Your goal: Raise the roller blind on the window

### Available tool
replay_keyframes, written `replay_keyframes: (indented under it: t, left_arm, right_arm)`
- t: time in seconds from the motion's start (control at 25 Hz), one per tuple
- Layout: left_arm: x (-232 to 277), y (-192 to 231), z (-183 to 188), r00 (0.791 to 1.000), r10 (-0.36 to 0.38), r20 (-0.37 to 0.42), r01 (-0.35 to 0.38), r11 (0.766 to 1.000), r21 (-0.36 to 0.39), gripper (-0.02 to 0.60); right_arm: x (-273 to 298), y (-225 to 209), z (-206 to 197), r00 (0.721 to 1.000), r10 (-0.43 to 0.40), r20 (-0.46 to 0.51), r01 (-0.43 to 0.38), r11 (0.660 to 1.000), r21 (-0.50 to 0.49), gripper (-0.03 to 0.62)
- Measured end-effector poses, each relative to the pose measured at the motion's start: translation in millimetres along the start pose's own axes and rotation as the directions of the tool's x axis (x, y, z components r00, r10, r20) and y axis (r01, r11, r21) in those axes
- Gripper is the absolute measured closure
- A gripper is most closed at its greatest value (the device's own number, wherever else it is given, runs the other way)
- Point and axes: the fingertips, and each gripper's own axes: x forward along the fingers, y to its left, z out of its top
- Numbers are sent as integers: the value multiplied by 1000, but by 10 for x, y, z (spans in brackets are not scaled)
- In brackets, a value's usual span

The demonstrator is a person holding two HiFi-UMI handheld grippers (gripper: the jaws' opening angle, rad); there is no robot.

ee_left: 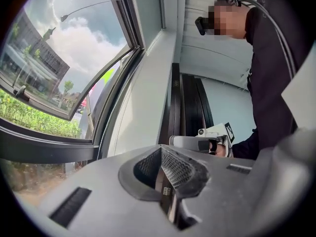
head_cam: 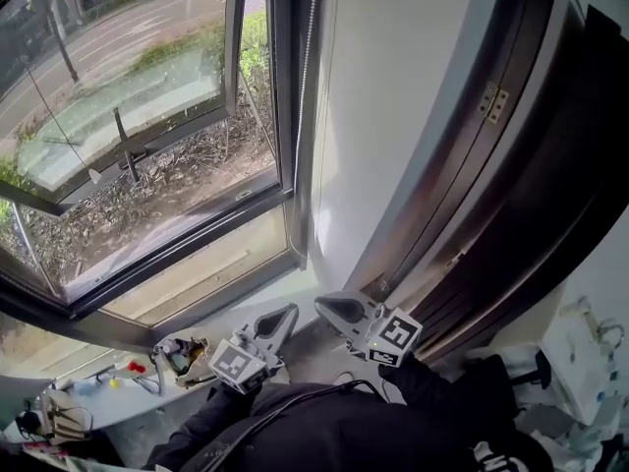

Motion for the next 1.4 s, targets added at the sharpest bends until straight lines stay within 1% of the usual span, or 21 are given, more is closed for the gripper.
replay_keyframes:
  t: [0.12, 0.28, 0.44, 0.6, 1.4]
  left_arm:
    - [12, -22, -7, 1000, 0, -2, 0, 1000, 4, 575]
    - [39, -58, -46, 1000, -10, -23, 11, 1000, 18, 574]
    - [75, -49, -62, 1000, -12, -27, 12, 1000, 23, 574]
    - [85, -69, -67, 999, -17, -31, 19, 999, 40, 575]
    - [91, -135, -90, 999, -25, -48, 27, 998, 53, 574]
  right_arm:
    - [-31, 56, -30, 1000, 4, 5, -4, 1000, -13, 592]
    - [-57, -17, -79, 999, -49, 9, 49, 999, -17, 594]
    - [-55, -69, -116, 997, -74, 8, 74, 997, -23, 594]
    - [-58, -47, -122, 997, -71, 7, 71, 997, -34, 594]
    - [-67, -10, -119, 998, -67, 2, 67, 996, -55, 594]
